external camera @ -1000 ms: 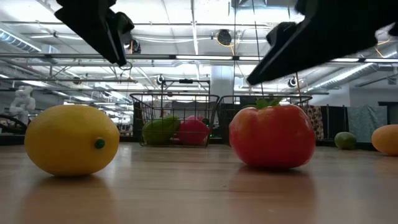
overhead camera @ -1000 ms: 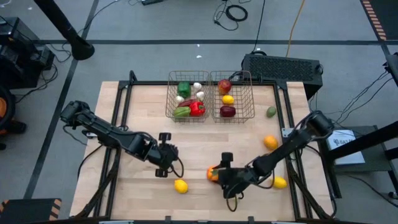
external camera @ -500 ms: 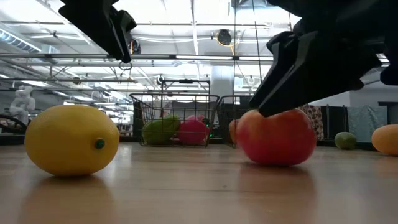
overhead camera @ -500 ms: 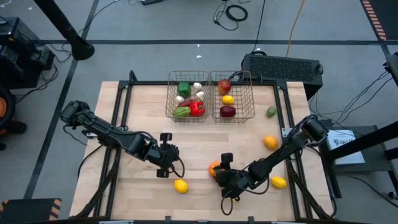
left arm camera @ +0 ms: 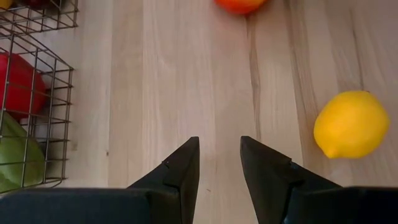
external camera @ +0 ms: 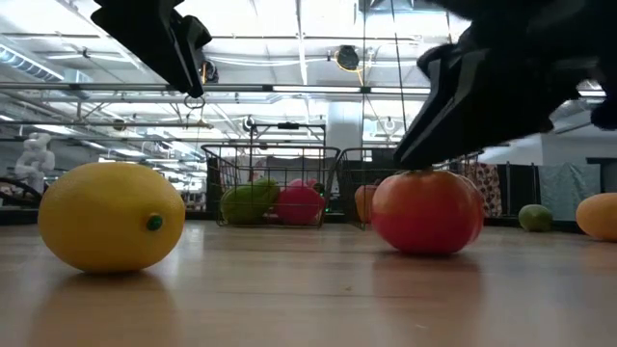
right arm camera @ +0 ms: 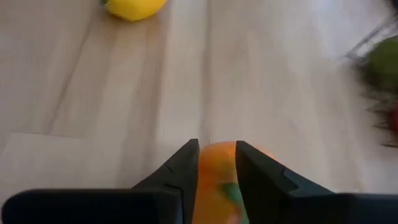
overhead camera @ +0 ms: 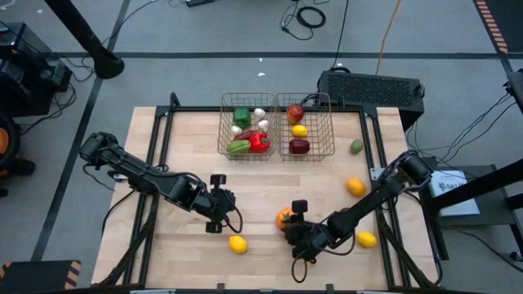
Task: Sort produce into baskets
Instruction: Put the orange tomato into the right mesh basket
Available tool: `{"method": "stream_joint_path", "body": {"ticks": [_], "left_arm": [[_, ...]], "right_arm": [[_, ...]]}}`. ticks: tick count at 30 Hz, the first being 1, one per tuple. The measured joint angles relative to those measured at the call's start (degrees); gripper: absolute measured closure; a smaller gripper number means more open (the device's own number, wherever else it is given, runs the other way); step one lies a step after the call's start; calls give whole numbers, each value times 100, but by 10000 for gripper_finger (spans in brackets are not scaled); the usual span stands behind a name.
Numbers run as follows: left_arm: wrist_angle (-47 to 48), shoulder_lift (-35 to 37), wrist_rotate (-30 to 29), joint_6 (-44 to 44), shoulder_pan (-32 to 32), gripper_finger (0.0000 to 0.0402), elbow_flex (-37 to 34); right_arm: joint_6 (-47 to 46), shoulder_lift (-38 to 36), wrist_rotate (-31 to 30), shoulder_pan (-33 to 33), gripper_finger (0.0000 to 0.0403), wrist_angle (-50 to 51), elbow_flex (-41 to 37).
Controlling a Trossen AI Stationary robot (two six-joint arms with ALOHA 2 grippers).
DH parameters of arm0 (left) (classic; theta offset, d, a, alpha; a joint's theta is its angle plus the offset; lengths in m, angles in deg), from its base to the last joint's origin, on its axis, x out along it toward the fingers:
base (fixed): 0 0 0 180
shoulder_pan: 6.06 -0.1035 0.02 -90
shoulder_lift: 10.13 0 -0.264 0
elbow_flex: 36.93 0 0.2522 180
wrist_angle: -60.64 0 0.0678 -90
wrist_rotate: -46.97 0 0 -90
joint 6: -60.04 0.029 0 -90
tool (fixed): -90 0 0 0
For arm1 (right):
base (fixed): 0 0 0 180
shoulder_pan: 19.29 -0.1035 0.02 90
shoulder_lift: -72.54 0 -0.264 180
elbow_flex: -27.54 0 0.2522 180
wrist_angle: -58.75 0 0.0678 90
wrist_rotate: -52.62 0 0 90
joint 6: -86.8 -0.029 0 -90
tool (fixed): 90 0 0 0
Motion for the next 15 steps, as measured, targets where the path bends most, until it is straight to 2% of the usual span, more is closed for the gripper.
{"method": "stream_joint_path", "body": {"ticks": [2,8,11,15], "left_arm": [[-2,0,0,2,0,277,0],[-2,0,-6,48,0,277,0],[-26,0,-83,50,0,277,0],[-147,0,-194,55,-2,277,0]], "right_arm": [[2,-117,-184,-72,295,406,118],[-271,-302,-563,-418,242,2610,703],[-390,-300,-563,-532,221,2910,673],[-268,-277,-619,-557,211,2731,485]]}}
